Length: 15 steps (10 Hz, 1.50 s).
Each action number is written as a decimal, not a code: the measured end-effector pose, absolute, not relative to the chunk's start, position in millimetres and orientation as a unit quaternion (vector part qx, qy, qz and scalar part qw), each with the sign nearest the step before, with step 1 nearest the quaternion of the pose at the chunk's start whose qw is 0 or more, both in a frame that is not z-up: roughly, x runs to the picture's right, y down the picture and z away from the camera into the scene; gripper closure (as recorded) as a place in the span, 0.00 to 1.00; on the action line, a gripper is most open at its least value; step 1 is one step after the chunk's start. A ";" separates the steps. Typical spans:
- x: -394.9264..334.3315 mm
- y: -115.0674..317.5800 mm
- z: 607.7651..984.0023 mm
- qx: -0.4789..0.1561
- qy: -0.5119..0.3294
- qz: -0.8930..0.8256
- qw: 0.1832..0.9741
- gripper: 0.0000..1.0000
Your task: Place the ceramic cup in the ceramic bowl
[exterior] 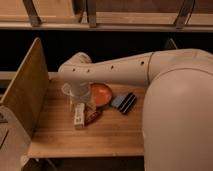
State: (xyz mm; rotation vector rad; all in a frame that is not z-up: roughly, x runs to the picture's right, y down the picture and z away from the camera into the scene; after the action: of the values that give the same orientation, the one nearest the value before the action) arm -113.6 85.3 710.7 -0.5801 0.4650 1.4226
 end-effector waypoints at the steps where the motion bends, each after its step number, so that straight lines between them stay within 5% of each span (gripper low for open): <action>1: -121.5 59.4 721.4 -0.255 0.173 0.632 0.711 0.35; 5: -140.0 -30.0 754.1 -0.236 0.066 0.599 0.762 0.35; 15: -148.9 -38.4 831.6 -0.242 0.088 0.585 0.769 0.35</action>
State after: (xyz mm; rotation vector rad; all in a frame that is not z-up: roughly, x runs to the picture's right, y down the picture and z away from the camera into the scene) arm -148.9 -38.4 831.6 -0.5244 0.1911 1.2685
